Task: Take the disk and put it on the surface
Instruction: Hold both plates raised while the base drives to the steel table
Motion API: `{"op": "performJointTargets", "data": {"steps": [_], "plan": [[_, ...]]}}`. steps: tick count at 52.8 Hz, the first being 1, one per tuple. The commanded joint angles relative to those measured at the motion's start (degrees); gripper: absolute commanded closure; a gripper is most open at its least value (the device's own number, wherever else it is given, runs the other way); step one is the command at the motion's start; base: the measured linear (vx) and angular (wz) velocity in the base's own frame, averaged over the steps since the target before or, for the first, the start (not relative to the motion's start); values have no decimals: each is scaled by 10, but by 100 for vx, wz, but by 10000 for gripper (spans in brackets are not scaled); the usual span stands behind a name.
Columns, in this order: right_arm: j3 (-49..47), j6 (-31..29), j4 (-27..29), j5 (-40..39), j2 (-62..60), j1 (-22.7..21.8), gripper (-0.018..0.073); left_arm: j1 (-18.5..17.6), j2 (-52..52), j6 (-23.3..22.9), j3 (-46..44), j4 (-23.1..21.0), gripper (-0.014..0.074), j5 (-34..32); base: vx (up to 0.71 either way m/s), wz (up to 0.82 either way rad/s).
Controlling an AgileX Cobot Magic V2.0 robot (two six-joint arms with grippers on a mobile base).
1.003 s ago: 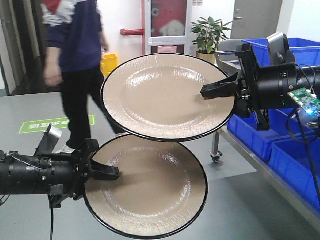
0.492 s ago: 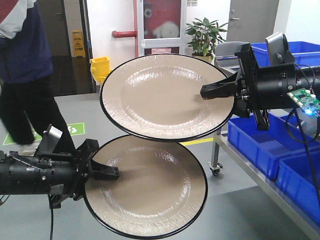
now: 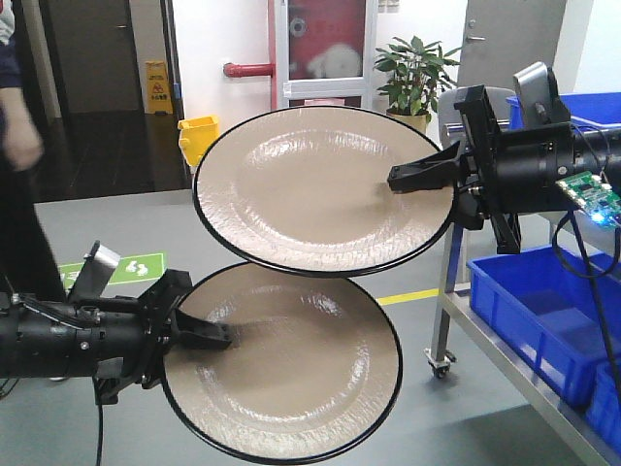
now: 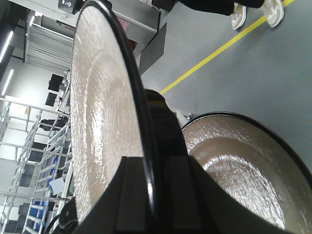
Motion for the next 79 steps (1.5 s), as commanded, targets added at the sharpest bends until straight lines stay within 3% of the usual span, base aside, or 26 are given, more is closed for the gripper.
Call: {"op": "performJointTargets", "data": {"steps": [1,33,79], "plan": [[-23,1,78,-24,-30,-2,567,-2,-27,-7,-17,-67,598,11,42,2],[-23,1,78,-26,-30,-2,567,-2,-27,-7,-17,-67,598,11,41,-24],[-23,1,78,-26,-30,-2,567,-2,-27,-7,-17,-67,598,8,38,-85]]}}
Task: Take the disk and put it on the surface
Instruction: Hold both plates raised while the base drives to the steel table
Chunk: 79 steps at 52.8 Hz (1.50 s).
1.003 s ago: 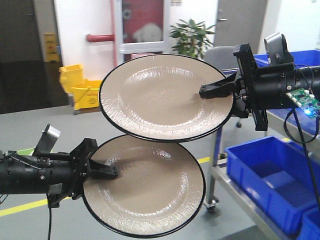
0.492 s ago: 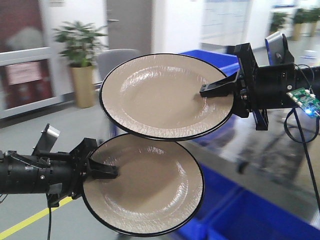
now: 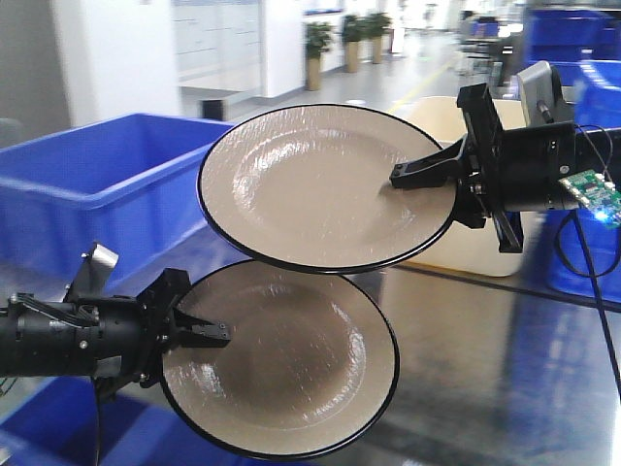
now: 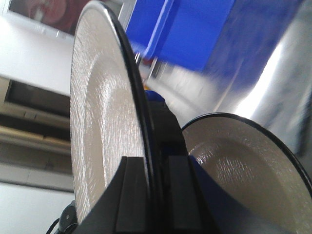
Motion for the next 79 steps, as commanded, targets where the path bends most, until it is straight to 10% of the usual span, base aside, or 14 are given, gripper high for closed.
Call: {"op": "performJointTargets", "data": {"steps": [1,79], "plan": [[-23,1,76,-22,-30,-2,567,-2,-27,-7,-17,-67,598,13,32,-69],[-23,1,76,-22,-30,-2,567,-2,-27,-7,-17,-67,598,14,14,-26]]}}
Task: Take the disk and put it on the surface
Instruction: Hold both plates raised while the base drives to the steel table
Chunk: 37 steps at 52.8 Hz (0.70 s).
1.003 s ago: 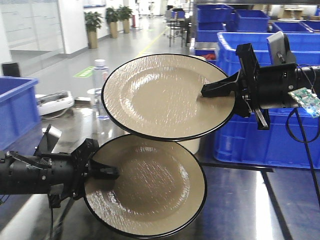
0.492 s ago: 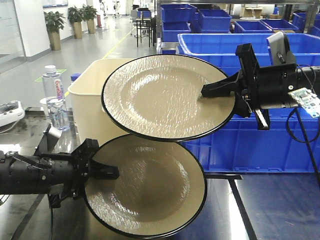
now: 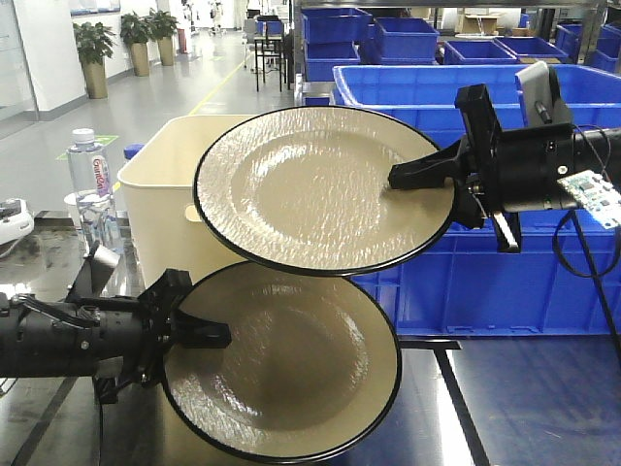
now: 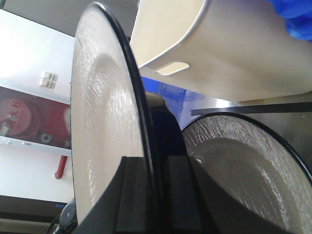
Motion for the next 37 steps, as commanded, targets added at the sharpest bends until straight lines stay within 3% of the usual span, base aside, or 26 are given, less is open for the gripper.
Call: {"op": "performJointTargets", "data": {"steps": [1,28,37], "plan": [[-23,1,77,-24,-30,-2,567,-2,-27,-7,-17,-66,598,13,0,0],[-23,1,77,-25,-30,-2,567,-2,-27,-7,-17,-64,596,13,0,0],[-23,1,84,-25,-30,-2,567,-2,-20,-35,-17,-1,596,42,0,0]]}}
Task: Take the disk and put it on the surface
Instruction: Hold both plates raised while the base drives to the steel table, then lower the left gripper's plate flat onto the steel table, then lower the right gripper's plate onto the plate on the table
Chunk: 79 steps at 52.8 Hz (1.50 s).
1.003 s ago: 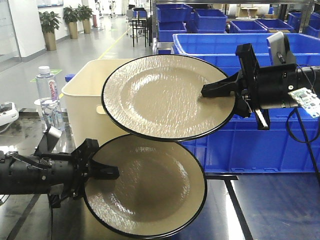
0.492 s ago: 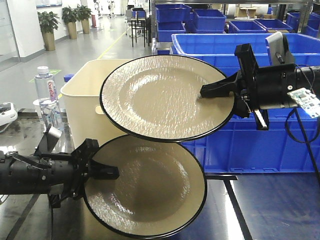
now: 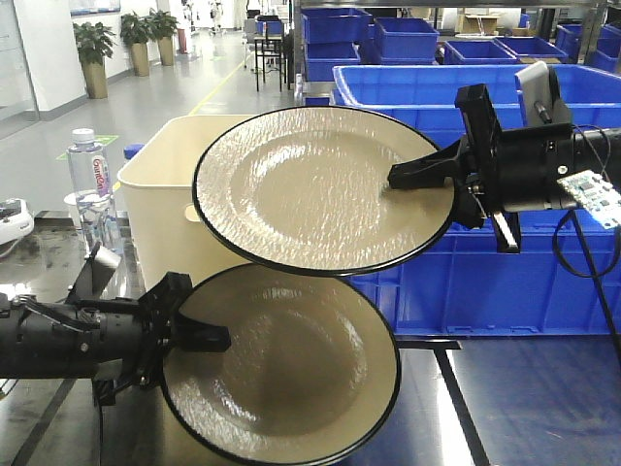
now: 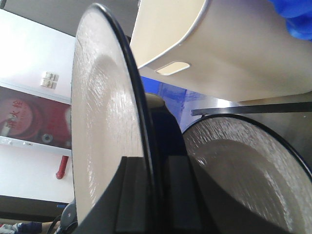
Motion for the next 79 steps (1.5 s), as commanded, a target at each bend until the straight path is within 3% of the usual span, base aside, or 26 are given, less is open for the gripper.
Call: {"op": "performJointTargets", "data": {"steps": [1,8,14,24,33,42,46,57,65,71,79], "plan": [[-23,1,81,-26,-30,-2,567,-2,-20,-34,-17,-12,596,40,0,0],[-23,1,83,-33,-30,-2,567,-3,-6,-68,-17,47,596,40,0,0],[-23,1,83,-37,-30,-2,567,-3,4,-67,-17,56,594,37,0,0],[-23,-12,83,-38,-30,-2,567,-3,23,-65,-17,101,514,49,0,0],[-23,-15,82,-51,-30,-2,567,-3,33,-64,-17,125,330,55,0,0],[-23,-15,78,-51,-30,-2,567,6,28,-60,-17,164,84,44,0,0],[-23,-11,64,-49,-30,-2,567,17,17,-60,-18,180,29,33,0,0],[-21,1,-3,-41,-30,-2,567,72,-34,-60,-18,251,22,24,0,0],[-1,18,-51,-24,-30,2,567,111,-80,-60,-18,277,42,30,0,0],[44,12,-86,-37,-30,40,567,124,-118,-60,-18,275,55,20,0,0],[107,-5,-114,-115,-30,112,567,124,-167,-60,-18,275,64,-7,0,0]]}}
